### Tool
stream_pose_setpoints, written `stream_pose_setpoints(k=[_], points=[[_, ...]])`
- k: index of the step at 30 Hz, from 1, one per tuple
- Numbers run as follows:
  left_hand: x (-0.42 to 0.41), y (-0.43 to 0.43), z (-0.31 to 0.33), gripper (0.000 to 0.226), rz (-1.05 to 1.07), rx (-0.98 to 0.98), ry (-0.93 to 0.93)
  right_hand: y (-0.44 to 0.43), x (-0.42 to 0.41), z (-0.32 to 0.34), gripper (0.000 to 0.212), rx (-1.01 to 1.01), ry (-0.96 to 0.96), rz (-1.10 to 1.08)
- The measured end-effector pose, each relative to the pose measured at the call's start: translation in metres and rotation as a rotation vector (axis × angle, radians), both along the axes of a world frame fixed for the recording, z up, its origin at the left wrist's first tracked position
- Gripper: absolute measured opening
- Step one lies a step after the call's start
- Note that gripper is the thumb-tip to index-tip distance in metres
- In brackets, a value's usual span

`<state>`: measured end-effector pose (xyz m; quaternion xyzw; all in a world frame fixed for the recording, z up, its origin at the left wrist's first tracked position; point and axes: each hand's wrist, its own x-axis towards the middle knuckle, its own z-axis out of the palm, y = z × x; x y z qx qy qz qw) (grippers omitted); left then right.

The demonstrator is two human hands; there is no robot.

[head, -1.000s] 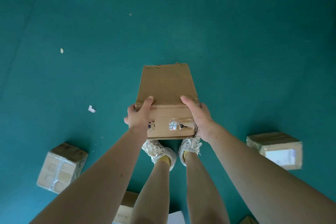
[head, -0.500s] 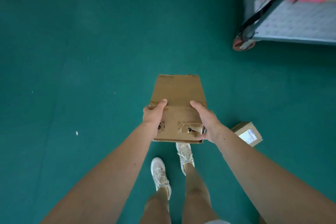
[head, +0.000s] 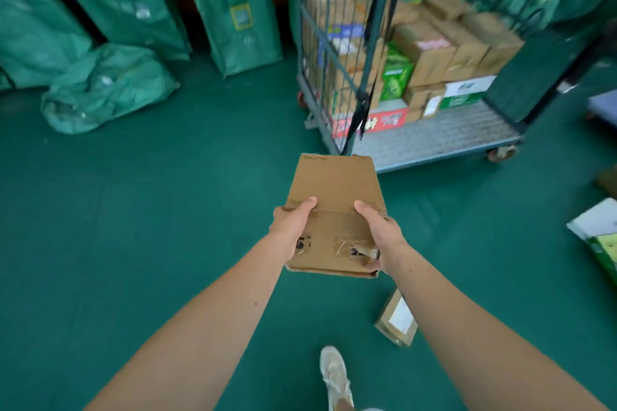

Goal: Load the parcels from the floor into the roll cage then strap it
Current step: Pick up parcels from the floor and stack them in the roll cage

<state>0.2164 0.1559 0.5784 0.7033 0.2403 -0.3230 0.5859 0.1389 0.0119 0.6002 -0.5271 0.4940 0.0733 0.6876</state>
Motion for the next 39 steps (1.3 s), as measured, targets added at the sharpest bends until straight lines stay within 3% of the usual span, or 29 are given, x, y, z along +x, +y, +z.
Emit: stream_pose_setpoints(k=[8, 17, 20, 28, 32, 39], points=[[0.000, -0.064, 0.084, 0.076, -0.130, -0.089, -0.119, -0.058, -0.019, 0.078, 0.050, -0.082, -0.176, -0.086], [0.010, -0.181, 0.126, 0.097, -0.203, -0.106, -0.213, -0.166, -0.017, 0.102, 0.061, -0.084, -0.274, -0.204], [0.017, -0.234, 0.133, 0.090, -0.201, -0.126, -0.225, -0.218, -0.007, 0.106, 0.072, -0.106, -0.295, -0.203], [0.033, -0.362, 0.140, 0.078, -0.175, -0.157, -0.218, -0.350, 0.016, 0.117, 0.047, -0.185, -0.341, -0.171], [0.050, -0.410, 0.139, 0.076, -0.183, -0.137, -0.204, -0.397, 0.034, 0.117, 0.063, -0.194, -0.322, -0.167], [0.127, -0.484, 0.123, 0.082, -0.174, -0.102, -0.169, -0.471, 0.103, 0.103, 0.065, -0.185, -0.323, -0.164]])
